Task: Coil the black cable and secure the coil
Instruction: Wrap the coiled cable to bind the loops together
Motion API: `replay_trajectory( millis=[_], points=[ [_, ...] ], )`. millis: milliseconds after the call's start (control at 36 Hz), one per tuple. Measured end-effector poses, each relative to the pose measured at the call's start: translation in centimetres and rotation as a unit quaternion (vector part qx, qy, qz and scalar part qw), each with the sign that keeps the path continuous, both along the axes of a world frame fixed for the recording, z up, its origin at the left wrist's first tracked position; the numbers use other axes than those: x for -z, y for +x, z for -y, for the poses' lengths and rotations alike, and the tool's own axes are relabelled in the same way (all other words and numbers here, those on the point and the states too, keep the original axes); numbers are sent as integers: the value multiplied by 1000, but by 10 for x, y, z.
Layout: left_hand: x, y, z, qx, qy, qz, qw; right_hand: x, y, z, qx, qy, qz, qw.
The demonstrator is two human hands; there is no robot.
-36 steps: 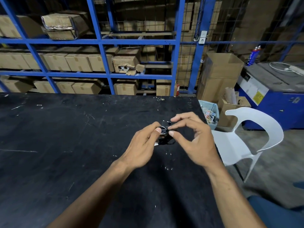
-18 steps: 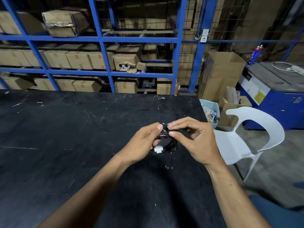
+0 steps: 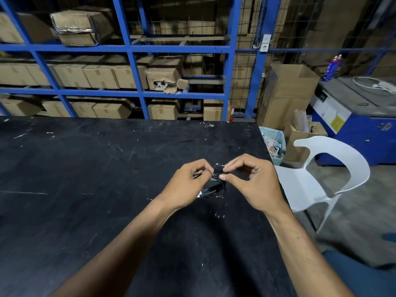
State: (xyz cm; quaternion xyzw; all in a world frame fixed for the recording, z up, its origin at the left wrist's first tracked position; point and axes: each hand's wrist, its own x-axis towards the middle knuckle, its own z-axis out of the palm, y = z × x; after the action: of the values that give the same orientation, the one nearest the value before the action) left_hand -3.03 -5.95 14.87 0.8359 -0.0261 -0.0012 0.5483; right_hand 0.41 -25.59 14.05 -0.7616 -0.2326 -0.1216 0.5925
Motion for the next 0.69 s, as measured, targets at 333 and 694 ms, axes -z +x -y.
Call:
replay_trajectory(
  millis=[333,694],
  points=[
    [0,0,3,22,-20,16,999,-9,11,9,-39,-10,-8,999],
    [9,3,9,-26,-35,35,998,-4,10,4,-47,-14,-47,998]
  ],
)
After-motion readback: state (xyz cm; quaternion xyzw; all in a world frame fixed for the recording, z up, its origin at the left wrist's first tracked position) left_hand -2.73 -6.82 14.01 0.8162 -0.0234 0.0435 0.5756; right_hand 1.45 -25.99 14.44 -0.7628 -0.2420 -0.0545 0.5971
